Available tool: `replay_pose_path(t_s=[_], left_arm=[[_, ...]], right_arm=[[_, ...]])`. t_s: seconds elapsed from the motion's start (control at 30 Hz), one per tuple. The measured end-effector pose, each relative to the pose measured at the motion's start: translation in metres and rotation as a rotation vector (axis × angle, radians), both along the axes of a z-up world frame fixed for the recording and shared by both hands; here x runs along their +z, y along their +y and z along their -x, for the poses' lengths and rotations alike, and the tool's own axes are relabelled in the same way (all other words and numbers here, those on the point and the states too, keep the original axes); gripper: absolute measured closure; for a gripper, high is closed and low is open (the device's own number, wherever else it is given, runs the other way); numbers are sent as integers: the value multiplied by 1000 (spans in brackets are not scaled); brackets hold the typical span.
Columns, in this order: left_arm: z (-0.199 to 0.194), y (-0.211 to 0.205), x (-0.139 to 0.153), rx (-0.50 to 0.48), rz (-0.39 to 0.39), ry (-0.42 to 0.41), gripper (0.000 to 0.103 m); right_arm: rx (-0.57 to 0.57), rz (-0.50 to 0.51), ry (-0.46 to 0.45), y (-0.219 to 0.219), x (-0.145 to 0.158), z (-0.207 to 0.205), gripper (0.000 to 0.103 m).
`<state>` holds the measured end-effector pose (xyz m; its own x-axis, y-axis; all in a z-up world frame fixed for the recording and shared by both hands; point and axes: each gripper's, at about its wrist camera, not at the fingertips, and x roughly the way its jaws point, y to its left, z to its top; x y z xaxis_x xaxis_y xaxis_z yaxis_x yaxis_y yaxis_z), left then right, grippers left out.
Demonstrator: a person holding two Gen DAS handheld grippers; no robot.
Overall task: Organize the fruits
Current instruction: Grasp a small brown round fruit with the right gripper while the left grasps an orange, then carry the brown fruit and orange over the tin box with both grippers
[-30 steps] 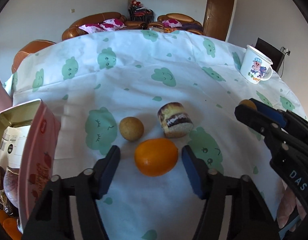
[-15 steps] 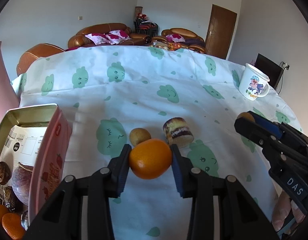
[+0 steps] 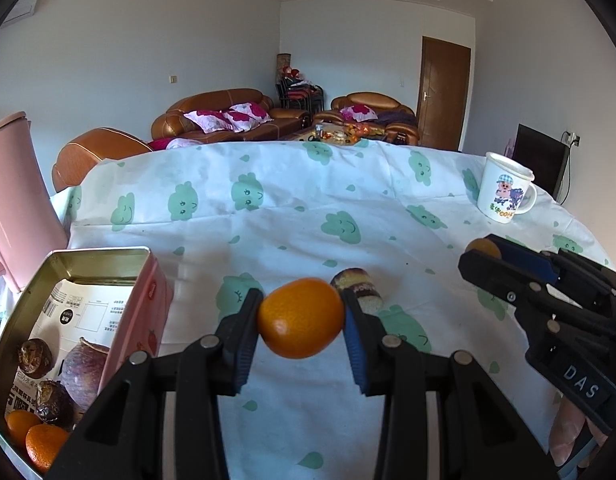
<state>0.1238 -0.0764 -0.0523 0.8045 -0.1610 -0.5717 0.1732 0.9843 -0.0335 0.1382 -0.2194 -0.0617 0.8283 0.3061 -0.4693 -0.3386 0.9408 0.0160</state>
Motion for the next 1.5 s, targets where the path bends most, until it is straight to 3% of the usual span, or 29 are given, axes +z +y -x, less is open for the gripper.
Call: replay_pose_path(t_s=[0.93,1.5], left_arm=[[29,-1,15,43,-29,-175,62],[44,22,13,76,-15,-139,62]], right_arm=[[39,-28,-151,-3,10,28,75],[79,-12,-53,19,12,25,75]])
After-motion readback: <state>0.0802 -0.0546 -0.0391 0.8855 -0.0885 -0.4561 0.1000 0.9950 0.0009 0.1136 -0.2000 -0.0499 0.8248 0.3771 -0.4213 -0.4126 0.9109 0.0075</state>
